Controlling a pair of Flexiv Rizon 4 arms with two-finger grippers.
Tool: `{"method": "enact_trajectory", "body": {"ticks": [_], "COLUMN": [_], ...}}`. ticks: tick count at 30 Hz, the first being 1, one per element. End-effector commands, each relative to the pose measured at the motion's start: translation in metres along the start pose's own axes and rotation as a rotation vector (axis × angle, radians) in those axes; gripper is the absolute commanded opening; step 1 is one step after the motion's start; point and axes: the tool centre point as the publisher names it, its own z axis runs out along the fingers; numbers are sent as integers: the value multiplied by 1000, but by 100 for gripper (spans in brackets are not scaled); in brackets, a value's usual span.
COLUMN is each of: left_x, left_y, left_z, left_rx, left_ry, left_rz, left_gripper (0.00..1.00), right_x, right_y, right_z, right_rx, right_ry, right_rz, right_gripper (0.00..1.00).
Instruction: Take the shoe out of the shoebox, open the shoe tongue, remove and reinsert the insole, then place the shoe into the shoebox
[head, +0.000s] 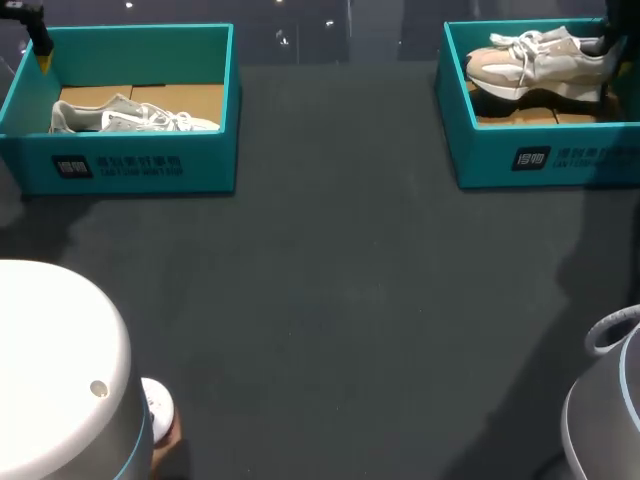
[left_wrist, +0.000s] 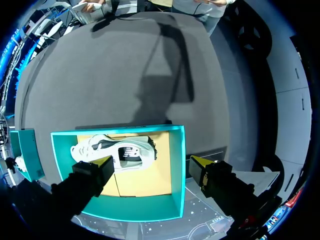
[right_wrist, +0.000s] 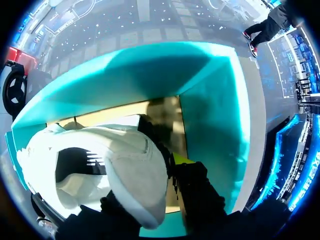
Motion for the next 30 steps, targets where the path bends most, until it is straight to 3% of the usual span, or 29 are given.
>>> {"method": "enact_trajectory", "body": {"ticks": [1, 16, 30], "left_x": [0, 0, 0], "left_y": [0, 0, 0], "left_z": [0, 0, 0], "left_rx": [-2, -2, -2], "left_ry": [1, 1, 1], "left_rz": [0, 0, 0], "left_gripper": [100, 100, 100], "right_x": [-5, -11, 9], "right_y": [2, -5, -39], "right_z": [-24, -79, -131], "right_rx": [20, -8, -70], "right_ry": [-7, -46, -132], "right_rz": [1, 17, 1], "right_gripper": [0, 0, 0]}}
